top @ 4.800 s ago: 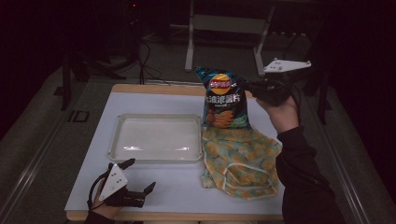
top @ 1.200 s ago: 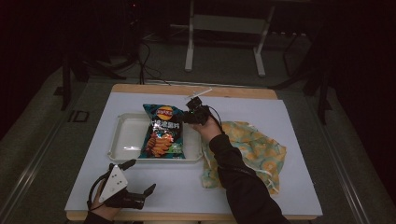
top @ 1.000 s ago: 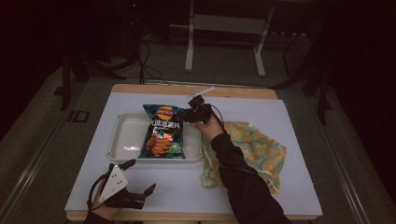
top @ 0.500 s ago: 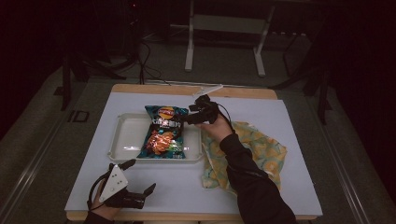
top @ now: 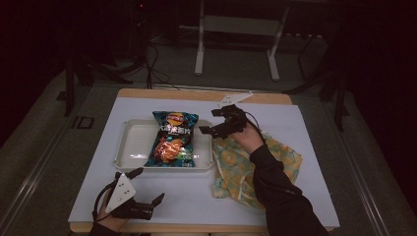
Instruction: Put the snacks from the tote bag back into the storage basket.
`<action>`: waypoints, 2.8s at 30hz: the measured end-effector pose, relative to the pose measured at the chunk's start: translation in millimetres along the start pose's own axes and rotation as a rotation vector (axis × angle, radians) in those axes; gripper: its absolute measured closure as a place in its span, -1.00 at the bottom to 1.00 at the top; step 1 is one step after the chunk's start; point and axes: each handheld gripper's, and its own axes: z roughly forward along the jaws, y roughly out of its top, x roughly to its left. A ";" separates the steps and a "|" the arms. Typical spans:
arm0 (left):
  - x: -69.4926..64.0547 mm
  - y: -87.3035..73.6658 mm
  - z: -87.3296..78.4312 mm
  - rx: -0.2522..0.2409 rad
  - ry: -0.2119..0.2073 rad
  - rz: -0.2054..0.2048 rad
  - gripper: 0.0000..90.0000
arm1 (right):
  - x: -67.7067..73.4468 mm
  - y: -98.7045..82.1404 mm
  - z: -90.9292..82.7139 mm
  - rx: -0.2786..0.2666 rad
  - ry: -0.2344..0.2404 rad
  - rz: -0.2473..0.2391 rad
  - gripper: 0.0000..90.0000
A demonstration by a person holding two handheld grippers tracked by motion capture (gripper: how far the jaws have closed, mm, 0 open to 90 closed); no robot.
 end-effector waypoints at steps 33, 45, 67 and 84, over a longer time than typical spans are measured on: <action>-0.4 -0.3 1.3 0.002 0.001 -0.004 -0.99 | -21.4 -94.9 -129.8 -0.094 -0.280 0.124 -0.68; -0.5 -0.5 1.6 0.004 -0.002 -0.004 -0.99 | -19.5 -149.9 -161.5 -0.125 -0.363 0.152 -0.69; -0.1 -0.7 1.8 0.001 -0.006 -0.003 -0.99 | -6.3 -214.6 -197.5 -0.225 -0.612 0.242 -0.69; 1.0 -0.5 1.4 -0.007 -0.010 -0.008 -0.99 | 1.2 -244.5 -205.5 -0.272 -0.696 0.292 -0.76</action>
